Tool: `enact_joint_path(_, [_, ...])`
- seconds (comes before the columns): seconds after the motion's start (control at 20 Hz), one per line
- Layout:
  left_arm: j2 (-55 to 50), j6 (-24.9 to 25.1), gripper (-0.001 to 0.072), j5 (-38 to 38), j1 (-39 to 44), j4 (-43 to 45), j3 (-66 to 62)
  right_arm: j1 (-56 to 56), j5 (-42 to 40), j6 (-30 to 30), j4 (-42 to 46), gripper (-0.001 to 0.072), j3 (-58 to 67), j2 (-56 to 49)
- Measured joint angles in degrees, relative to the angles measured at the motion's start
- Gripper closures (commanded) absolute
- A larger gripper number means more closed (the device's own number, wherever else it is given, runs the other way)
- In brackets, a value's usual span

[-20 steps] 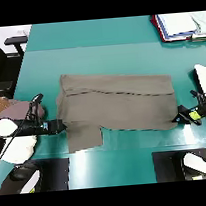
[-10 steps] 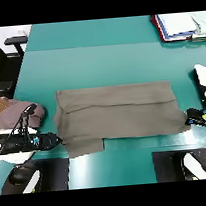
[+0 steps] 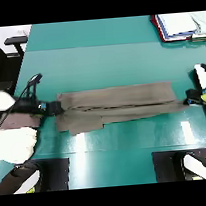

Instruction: Fold the shirts.

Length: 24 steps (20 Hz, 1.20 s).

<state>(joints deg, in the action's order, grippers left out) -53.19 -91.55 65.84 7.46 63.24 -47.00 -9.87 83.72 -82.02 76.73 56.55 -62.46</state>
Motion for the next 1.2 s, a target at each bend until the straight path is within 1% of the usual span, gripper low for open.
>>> enact_joint_path(0.15, [-9.22, 1.99, 0.0681, -4.72, 0.0, 1.42, -5.44, 2.99, -1.75, -0.09, -0.44, 0.0695, 7.82, -8.98])
enact_joint_path(0.3, [-14.67, 2.91, 0.068, -9.64, 0.0, 2.19, -8.35, 4.63, -2.23, -0.13, -0.72, 0.0693, 14.23, -16.63])
enact_joint_path(0.35, [-15.58, 2.99, 0.0672, -11.1, 0.02, 2.27, -8.85, 4.92, -2.32, -0.13, -1.01, 0.0669, 16.13, -18.84])
enact_joint_path(0.4, [-16.28, 3.17, 0.0439, -12.26, 0.0, 2.43, -9.25, 4.98, -2.56, -0.07, -1.81, 0.0518, 17.75, -20.63])
enact_joint_path(0.45, [-16.74, 3.21, 0.0133, -13.16, 0.0, 2.54, -9.57, 4.94, -2.71, 0.5, -2.93, 0.0411, 19.28, -22.29])
enact_joint_path(0.5, [-17.11, 3.3, 0.0082, -13.81, -0.02, 2.54, -9.92, 4.5, -2.95, 1.51, -5.07, 0.0343, 20.61, -23.58])
enact_joint_path(0.6, [-17.51, 3.28, 0.0085, -13.97, -0.02, 2.47, -11.13, 3.04, -3.08, 3.98, -9.35, 0.0237, 22.36, -25.03])
enact_joint_path(0.65, [-17.64, 3.28, 0.0085, -13.44, -0.02, 2.4, -11.98, 1.92, -3.1, 5.46, -11.56, 0.0212, 22.84, -25.38])
enact_joint_path(0.7, [-17.73, 3.19, 0.0086, -12.59, -0.02, 2.38, -13.05, 0.68, -2.89, 6.71, -13.22, 0.0166, 22.88, -25.4])
enact_joint_path(0.75, [-17.77, 3.17, 0.0189, -11.67, -0.02, 2.34, -14.03, -0.96, -2.45, 7.91, -14.36, 0.0125, 22.34, -25.27])
enact_joint_path(0.8, [-17.81, 3.13, 0.0438, -10.75, -0.02, 2.21, -14.95, -2.64, -2.05, 8.94, -15.19, 0.0125, 21.44, -25.07])
enact_joint_path(0.85, [-17.86, 3.13, 0.0619, -9.94, -0.02, 1.81, -15.56, -4.63, -1.9, 9.73, -16.11, 0.0125, 20.13, -24.83])
enact_joint_path(0.9, [-17.88, 3.17, 0.0681, -9.42, -0.02, 1.07, -16.04, -6.58, -1.77, 10.43, -16.57, 0.0125, 18.69, -24.76])
enact_joint_path(1.05, [-17.94, 4.11, 0.0681, -8.79, 0.07, -2.08, -16.7, -11.69, -1.4, 12.59, -17.79, 0.0127, 14.34, -25.92])
enact_joint_path(1.2, [-17.97, 4.37, 0.0681, -9.05, 1.4, -4.83, -16.96, -13.68, -1.4, 14.21, -18.58, 0.0141, 11.63, -28.52])
